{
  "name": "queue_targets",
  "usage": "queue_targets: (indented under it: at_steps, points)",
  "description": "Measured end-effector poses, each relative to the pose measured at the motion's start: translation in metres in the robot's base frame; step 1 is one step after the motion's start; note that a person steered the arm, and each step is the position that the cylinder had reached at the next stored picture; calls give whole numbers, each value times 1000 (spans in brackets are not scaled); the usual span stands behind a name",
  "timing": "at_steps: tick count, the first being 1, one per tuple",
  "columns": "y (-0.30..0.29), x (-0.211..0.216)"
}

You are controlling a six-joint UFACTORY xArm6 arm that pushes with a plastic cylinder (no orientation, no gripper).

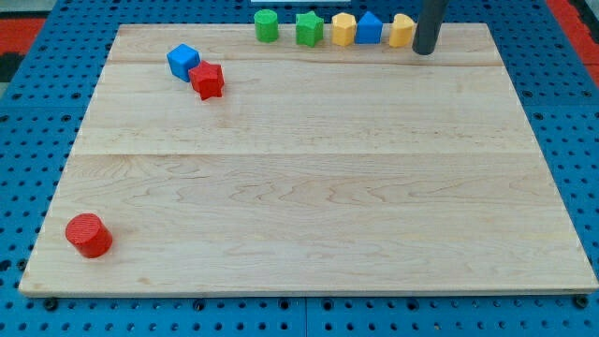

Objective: Tap the heart to the left side

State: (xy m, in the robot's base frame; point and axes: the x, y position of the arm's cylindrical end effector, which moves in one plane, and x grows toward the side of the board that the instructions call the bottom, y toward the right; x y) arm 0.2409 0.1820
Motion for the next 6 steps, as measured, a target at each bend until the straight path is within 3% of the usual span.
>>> queue_targets:
  at_steps: [1, 2, 4, 5, 6]
  points:
    - [0, -7]
    - [-2, 18]
    - [-12, -12]
    - [-7, -3]
    - [-2, 61]
